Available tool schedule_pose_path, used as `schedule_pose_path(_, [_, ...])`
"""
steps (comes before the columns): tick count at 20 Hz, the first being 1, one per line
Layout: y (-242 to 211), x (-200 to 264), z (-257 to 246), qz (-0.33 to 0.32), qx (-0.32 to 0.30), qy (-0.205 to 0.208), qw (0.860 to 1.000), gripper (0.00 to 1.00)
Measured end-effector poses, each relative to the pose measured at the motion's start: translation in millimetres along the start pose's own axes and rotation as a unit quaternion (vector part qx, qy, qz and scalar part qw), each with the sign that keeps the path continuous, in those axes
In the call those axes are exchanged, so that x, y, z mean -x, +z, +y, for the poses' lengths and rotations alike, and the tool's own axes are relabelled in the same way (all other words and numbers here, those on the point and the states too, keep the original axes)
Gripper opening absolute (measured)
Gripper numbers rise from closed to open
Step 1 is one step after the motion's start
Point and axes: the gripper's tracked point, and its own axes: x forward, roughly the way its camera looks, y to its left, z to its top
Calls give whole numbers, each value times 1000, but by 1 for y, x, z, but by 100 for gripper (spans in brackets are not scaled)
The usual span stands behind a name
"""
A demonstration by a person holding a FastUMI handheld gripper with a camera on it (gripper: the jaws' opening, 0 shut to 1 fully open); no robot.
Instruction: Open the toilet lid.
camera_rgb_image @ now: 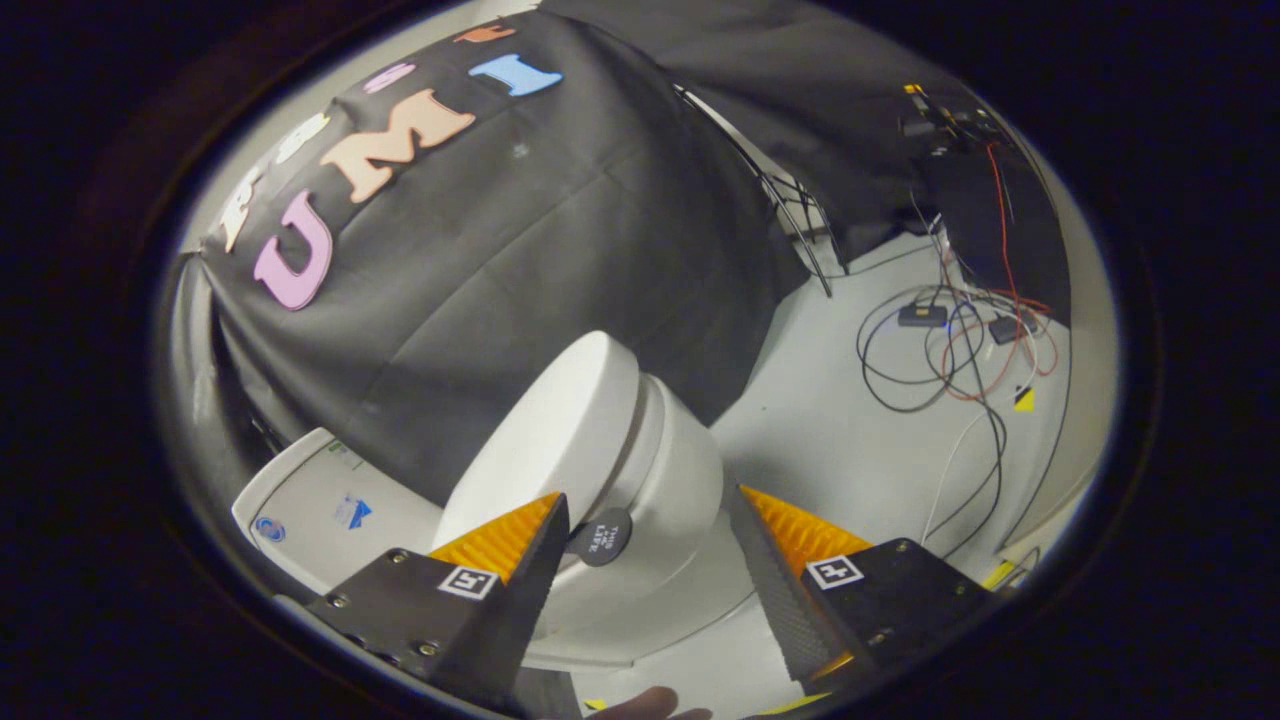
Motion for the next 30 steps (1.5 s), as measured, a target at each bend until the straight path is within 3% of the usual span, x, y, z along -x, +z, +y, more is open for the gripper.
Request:
schedule_pose_path(2, [-9, -9, 5, 16, -31, 8, 999, 96])
schedule_pose_path(5, [-40, -23, -2, 83, -62, -21, 994, 73])
schedule_pose_path(8, [-27, -25, 12, 58, -120, 8, 991, 72])
schedule_pose_path(10, [-28, -27, 4, 52, -141, -13, 989, 72])
schedule_pose_path(13, [-37, -30, 15, 71, -146, -4, 987, 29])
schedule_pose_path(18, [-32, -26, 35, 74, -133, 19, 988, 30])
schedule_pose_path(25, [-35, -34, 35, 77, -166, 0, 983, 30])
schedule_pose_path(26, [-26, -5, 24, 73, -173, 1, 982, 30])
schedule_pose_path(27, [-29, -31, 26, 75, -183, -11, 980, 4])
schedule_pose_path(30, [-27, -29, 30, 72, -193, -16, 978, 6])
